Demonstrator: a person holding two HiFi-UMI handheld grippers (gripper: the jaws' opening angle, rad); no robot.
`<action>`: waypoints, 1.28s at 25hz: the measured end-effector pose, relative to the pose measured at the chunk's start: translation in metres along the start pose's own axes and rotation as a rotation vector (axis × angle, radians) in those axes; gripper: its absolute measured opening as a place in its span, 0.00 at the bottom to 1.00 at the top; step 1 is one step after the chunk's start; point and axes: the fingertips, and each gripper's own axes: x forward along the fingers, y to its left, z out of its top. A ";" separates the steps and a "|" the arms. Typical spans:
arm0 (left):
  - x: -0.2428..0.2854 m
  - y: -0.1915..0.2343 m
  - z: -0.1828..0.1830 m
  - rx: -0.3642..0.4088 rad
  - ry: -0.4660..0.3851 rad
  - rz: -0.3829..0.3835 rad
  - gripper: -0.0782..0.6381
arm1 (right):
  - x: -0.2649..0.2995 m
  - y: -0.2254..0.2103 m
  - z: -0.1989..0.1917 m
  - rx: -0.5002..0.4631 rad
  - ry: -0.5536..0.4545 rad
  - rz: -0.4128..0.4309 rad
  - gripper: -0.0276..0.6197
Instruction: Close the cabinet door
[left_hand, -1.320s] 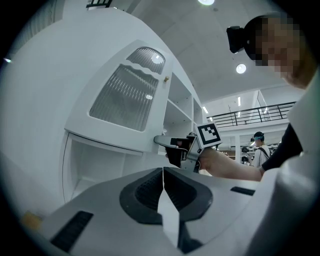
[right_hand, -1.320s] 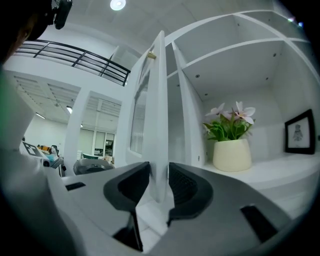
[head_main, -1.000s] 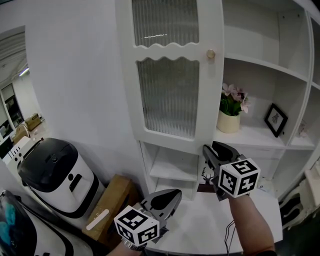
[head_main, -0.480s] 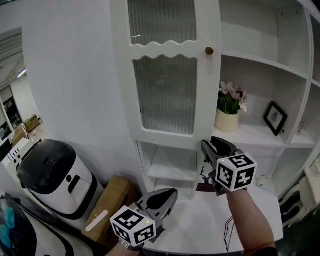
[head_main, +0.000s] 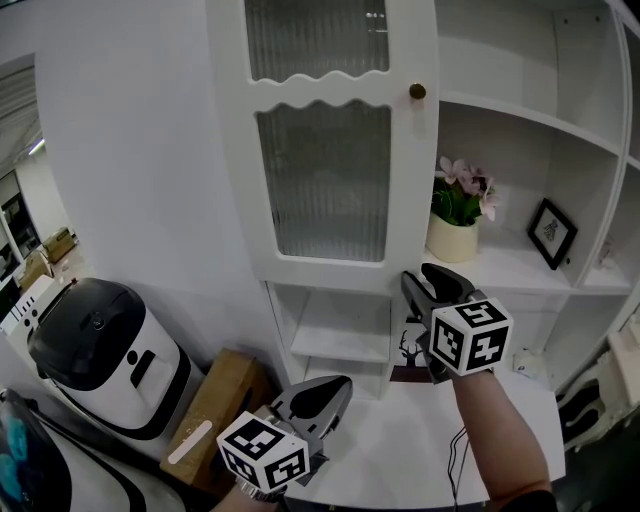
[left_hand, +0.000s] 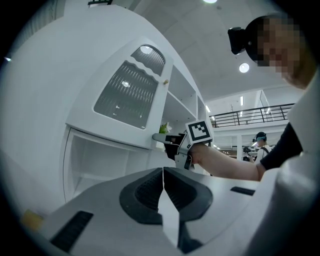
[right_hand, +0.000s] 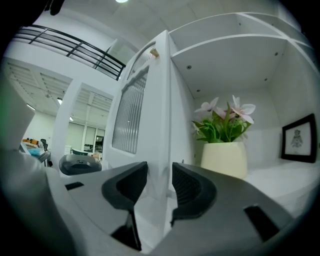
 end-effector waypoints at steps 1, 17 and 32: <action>0.001 0.002 -0.001 -0.003 0.001 0.002 0.12 | 0.001 -0.001 0.000 0.004 -0.001 -0.001 0.27; 0.013 0.010 -0.009 -0.034 0.003 0.003 0.12 | 0.008 -0.006 0.000 -0.006 -0.008 0.017 0.31; -0.009 -0.007 -0.010 -0.033 -0.016 0.057 0.12 | -0.008 -0.010 -0.017 0.018 0.045 -0.004 0.14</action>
